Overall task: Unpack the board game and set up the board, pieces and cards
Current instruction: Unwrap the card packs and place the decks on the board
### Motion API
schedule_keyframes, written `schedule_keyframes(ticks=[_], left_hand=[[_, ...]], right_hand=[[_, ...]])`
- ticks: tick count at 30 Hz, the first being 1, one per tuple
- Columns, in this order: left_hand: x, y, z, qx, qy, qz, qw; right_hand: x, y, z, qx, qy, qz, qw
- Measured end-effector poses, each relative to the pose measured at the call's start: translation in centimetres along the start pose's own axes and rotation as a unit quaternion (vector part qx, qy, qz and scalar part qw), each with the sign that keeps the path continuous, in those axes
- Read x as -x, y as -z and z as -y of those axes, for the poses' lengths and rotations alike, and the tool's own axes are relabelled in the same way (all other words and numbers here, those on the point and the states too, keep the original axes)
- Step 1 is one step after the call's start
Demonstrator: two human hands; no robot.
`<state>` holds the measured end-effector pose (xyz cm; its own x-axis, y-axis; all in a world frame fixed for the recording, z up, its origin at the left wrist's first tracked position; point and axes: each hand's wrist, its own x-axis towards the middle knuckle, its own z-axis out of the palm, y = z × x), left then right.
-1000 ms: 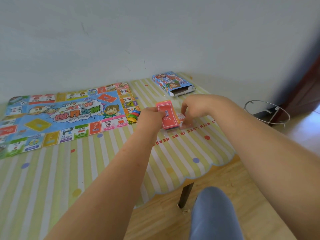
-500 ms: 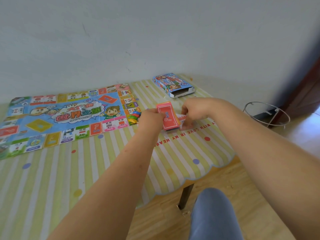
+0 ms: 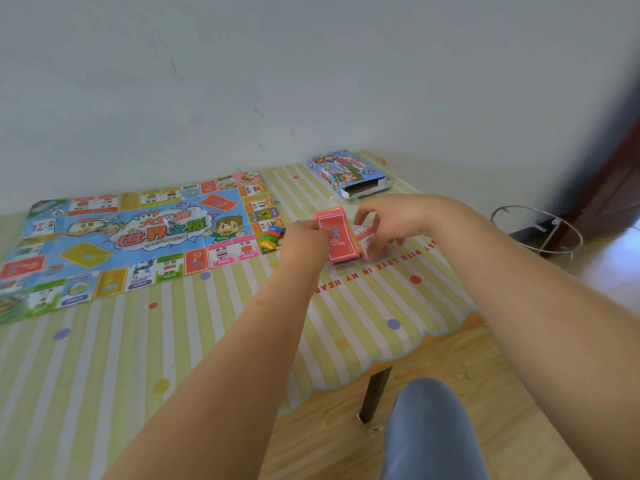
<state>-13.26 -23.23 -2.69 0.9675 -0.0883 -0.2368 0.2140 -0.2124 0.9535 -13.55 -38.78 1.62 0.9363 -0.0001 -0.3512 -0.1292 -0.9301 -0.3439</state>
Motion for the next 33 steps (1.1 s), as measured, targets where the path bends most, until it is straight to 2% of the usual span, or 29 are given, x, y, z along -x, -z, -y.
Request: schedule_keyframes(ticks=[3, 13, 17, 24, 33], left_hand=[[0.0, 0.0, 0.0, 0.007, 0.003, -0.001, 1.0], [0.1, 0.5, -0.1, 0.09, 0.03, 0.021, 0.995], [0.4, 0.7, -0.3, 0.133, 0.035, 0.027, 0.99], [1.0, 1.2, -0.4, 0.147, 0.024, 0.045, 0.988], [1.5, 1.3, -0.8, 0.165, 0.012, 0.052, 0.985]], right_hand=[[0.0, 0.1, -0.4, -0.062, -0.001, -0.027, 0.998], [0.7, 0.8, -1.0, -0.143, 0.008, -0.165, 0.976], [1.2, 0.9, -0.3, -0.152, 0.026, -0.173, 0.973], [1.8, 0.7, 0.7, -0.126, 0.046, -0.205, 0.969], [2.5, 0.6, 1.6, -0.184, 0.09, -0.166, 0.965]])
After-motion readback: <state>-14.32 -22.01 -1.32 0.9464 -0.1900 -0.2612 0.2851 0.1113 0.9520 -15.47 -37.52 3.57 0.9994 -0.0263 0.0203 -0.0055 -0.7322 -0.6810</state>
